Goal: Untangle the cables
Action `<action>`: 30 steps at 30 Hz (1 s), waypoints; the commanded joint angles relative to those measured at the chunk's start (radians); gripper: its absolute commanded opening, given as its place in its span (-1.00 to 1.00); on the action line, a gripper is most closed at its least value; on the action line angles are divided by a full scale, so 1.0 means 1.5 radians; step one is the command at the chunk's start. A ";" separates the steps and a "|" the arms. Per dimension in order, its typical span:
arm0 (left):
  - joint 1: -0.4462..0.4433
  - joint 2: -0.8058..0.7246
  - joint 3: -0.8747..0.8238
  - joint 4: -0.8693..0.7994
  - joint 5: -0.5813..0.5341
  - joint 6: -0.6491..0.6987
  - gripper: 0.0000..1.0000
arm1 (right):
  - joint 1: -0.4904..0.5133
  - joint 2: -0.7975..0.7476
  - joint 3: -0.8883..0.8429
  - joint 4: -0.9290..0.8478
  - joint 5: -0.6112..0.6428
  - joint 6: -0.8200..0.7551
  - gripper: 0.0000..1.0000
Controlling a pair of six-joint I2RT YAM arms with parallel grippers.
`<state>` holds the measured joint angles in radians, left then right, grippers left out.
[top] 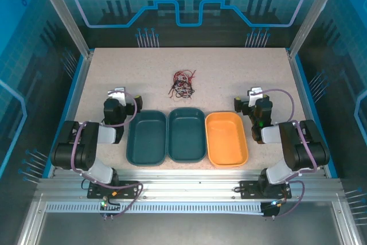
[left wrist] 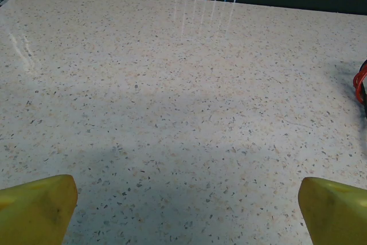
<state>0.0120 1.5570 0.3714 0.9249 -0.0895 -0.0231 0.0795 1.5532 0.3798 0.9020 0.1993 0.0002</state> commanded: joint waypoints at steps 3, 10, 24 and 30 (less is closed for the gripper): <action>-0.003 -0.004 0.003 0.009 0.011 0.006 0.98 | 0.007 -0.005 0.000 0.022 0.006 0.002 0.99; -0.003 -0.004 0.003 0.009 0.012 0.007 0.98 | 0.007 -0.005 0.001 0.022 0.006 0.002 0.99; -0.003 -0.004 0.007 0.002 0.023 0.010 0.98 | 0.008 -0.005 0.001 0.022 0.007 0.003 0.99; -0.003 -0.004 0.009 -0.002 0.036 0.014 0.98 | 0.007 -0.005 0.001 0.021 0.005 0.004 0.99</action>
<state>0.0120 1.5570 0.3714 0.9211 -0.0639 -0.0193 0.0795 1.5532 0.3798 0.9020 0.1993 0.0002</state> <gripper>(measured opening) 0.993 0.996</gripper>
